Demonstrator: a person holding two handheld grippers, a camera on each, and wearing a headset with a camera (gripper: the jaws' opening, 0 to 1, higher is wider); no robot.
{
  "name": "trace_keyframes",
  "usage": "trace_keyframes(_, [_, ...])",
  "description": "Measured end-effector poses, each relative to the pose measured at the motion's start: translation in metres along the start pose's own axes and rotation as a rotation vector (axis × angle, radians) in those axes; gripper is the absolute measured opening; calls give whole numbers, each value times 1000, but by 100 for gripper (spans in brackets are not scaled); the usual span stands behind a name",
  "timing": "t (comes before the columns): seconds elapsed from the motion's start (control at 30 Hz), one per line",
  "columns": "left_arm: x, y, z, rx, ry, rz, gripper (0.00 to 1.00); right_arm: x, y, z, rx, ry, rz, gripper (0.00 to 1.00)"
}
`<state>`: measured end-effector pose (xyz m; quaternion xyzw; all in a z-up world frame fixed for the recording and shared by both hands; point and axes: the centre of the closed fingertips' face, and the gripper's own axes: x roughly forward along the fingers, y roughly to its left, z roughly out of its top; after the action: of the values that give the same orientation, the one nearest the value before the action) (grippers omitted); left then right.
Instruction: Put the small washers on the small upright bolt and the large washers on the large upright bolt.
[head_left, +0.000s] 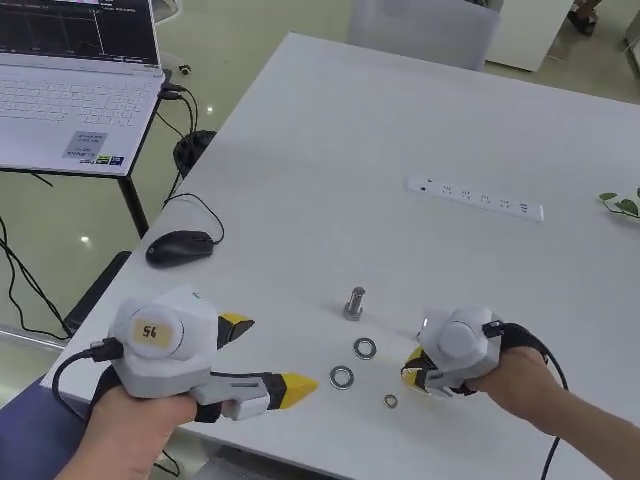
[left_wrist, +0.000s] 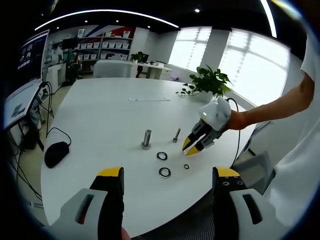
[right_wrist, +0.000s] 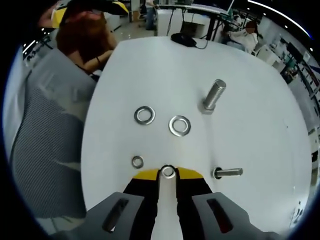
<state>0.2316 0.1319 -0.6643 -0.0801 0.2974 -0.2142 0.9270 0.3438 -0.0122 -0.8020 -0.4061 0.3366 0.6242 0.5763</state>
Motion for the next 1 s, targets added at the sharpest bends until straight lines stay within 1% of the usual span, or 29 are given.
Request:
trace_keyframes(0.2, [3,-3,2,6,2,-10,72,-15,-9,-9,73,-20,-35,13])
trace_keyframes(0.4, [7,-5,5,14,0,-21,72,-28,-18,-17,95,-24,-66,13])
trace_keyframes(0.57, [8,-7,6,19,2,-27,72,-41,-28,-15,97,-27,-97,13])
trace_keyframes(0.73, [8,-9,6,21,3,-28,72,-52,-41,-8,95,-42,-124,13])
trace_keyframes(0.87, [8,-9,6,22,2,-28,72,-56,-51,-3,89,-48,-139,13])
trace_keyframes(1.0, [8,-11,7,26,3,-29,72,-57,-59,2,79,-48,-145,13])
